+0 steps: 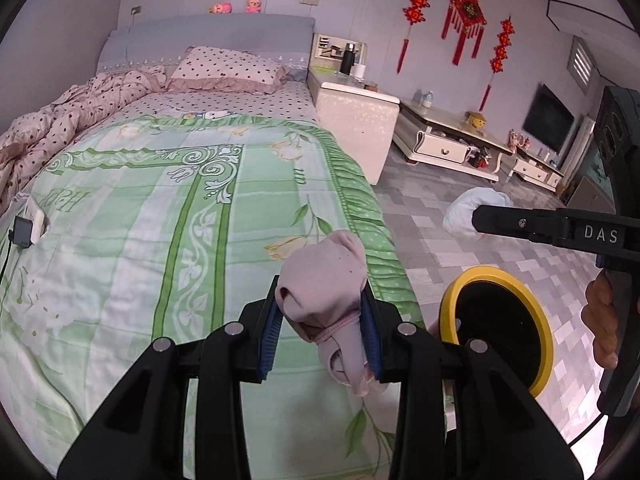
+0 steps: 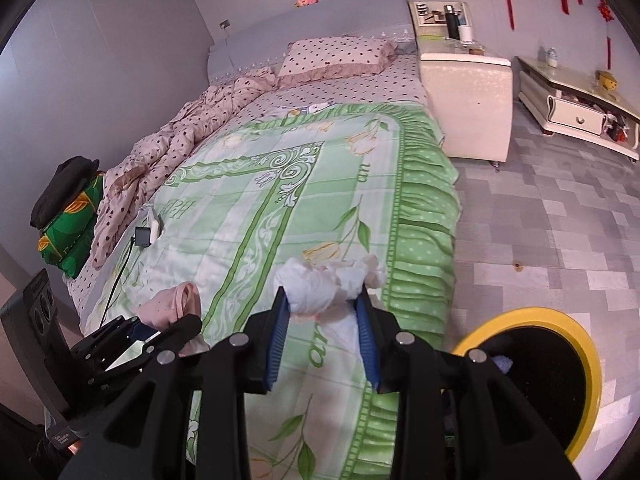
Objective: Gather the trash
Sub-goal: 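Carry the pink cloth and white tissue over the yellow bin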
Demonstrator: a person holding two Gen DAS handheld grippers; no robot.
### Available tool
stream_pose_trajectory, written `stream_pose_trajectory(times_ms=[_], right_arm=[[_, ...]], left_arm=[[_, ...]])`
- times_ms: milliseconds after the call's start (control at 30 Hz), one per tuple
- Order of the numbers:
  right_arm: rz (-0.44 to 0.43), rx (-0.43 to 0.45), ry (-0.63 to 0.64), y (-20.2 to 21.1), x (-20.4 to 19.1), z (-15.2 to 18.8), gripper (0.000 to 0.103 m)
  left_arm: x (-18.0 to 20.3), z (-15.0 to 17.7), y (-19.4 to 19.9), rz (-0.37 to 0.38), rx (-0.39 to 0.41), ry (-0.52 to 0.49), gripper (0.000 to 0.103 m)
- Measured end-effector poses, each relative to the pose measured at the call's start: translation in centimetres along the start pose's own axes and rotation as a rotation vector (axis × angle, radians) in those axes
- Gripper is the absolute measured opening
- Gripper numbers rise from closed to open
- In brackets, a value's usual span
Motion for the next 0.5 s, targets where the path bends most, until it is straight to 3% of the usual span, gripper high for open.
stream_pose_trajectory(times_ms=[500], right_arm=[[0.133, 0.078, -0.176, 6.8, 12.0, 2.2, 0.031]], left_arm=[[14.4, 0.7, -3.5, 0.149, -0.085, -0.128, 0.034]])
Point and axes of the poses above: each gripper's, at about its wrist camera, not at the fingertips, and y roughly against the way its jaws point, x to its right, z to its underside, the point moved 6 cm from there along -y, roughly the way its jaws point, and after that the axes turned 3 degrees about x, right-handed, at the moved point
